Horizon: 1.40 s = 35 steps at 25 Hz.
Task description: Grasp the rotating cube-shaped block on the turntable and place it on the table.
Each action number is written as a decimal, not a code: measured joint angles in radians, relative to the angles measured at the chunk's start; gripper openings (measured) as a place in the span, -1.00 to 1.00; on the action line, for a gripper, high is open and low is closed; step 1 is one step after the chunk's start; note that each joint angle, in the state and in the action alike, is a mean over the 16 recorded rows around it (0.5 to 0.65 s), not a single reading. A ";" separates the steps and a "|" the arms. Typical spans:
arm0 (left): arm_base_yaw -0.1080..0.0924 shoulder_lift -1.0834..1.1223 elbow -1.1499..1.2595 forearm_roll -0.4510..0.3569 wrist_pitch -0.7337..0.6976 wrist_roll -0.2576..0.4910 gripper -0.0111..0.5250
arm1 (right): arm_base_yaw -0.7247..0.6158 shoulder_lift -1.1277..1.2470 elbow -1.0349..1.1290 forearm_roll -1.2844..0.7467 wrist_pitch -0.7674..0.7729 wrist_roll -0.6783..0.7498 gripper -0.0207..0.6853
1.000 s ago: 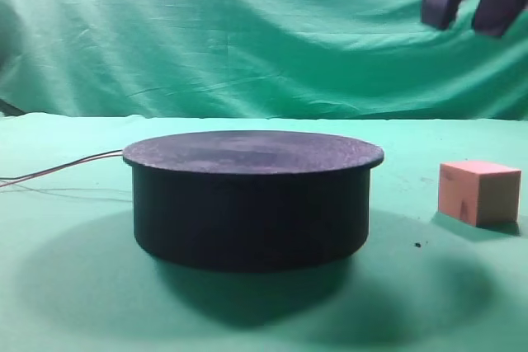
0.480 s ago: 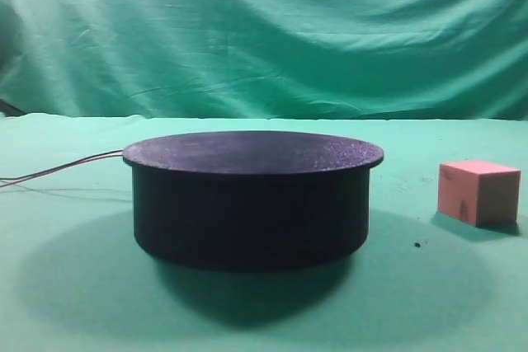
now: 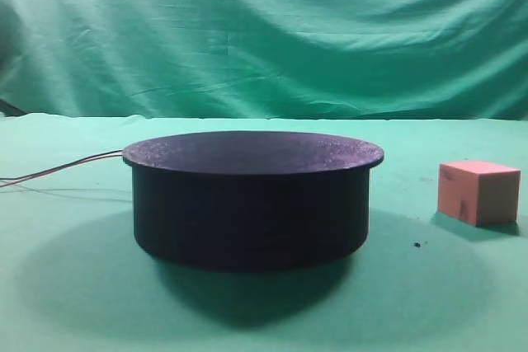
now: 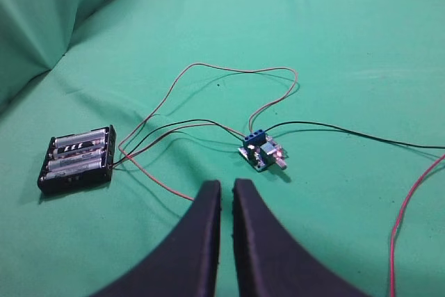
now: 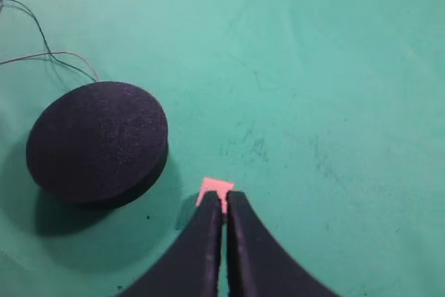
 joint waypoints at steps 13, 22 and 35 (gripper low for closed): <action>0.000 0.000 0.000 0.000 0.000 0.000 -0.96 | -0.277 -0.329 0.359 -0.011 -0.301 -0.068 -0.94; 0.000 0.000 0.000 0.000 0.000 0.000 -0.96 | -0.381 -0.554 0.564 0.006 -0.346 -0.070 -0.94; 0.000 0.000 0.000 0.000 0.000 0.000 -0.96 | -0.394 -0.586 0.607 0.019 -0.351 -0.070 -0.94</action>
